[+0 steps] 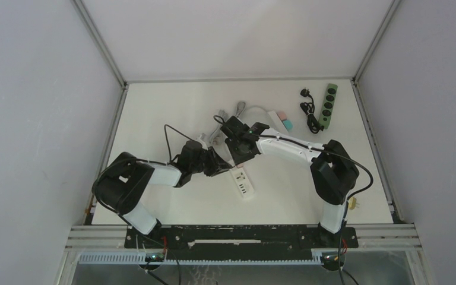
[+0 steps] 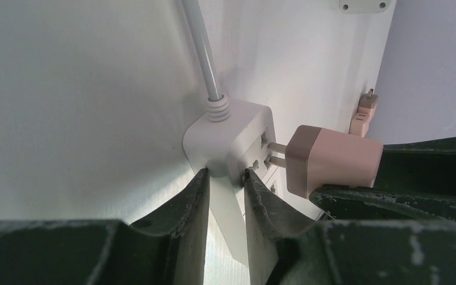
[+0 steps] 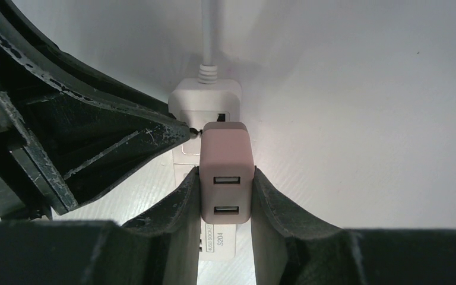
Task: Insert the plug
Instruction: Insert the plug into the socket.
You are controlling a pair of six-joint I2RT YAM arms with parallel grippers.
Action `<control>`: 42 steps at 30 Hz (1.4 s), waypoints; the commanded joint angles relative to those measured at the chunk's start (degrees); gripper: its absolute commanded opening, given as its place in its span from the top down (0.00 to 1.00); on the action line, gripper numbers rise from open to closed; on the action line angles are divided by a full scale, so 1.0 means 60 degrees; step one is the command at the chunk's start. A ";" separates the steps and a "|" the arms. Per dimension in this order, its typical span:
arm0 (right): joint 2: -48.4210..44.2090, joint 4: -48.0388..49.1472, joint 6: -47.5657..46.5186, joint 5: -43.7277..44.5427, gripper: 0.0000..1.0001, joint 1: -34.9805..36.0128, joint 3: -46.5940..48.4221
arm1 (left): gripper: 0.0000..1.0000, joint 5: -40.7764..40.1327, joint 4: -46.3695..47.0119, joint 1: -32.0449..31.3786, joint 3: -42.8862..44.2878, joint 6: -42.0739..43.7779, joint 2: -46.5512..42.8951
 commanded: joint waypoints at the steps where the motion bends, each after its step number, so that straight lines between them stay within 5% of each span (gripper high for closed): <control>1: 0.0090 0.0181 -0.0197 0.0087 1.00 0.0109 0.0381 | 0.69 0.0077 0.0158 0.0032 0.0147 -0.0027 -0.0018; 42: 0.1105 -0.0708 -0.0427 0.0956 1.00 0.0525 0.0923 | 0.70 0.0136 0.0274 0.0025 0.0088 -0.0107 -0.0057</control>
